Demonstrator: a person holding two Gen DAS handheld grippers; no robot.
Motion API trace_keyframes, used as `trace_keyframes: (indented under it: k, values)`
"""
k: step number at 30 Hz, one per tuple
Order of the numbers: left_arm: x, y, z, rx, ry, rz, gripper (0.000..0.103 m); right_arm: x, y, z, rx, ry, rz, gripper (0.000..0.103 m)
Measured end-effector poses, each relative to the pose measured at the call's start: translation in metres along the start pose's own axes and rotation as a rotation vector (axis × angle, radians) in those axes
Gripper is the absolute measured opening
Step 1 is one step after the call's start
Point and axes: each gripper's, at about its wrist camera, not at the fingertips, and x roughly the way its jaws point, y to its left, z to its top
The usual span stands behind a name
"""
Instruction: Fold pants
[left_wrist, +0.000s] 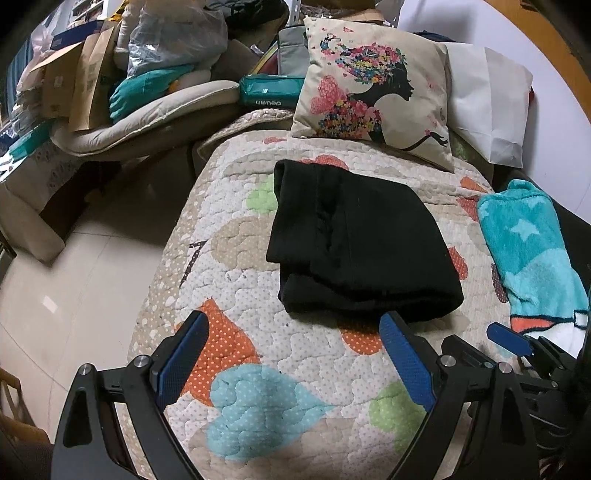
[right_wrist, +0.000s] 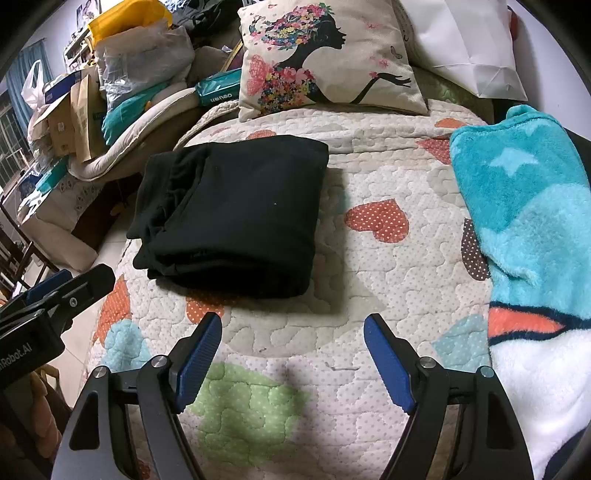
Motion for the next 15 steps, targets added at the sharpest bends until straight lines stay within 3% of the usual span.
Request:
trace_keyframes:
  k: [15]
  values:
    - [0.0014,0.0000,-0.0015,-0.004,0.010,-0.013,0.093,0.0034,0.0007,-0.0014,-0.003,0.008,-0.003,0.084]
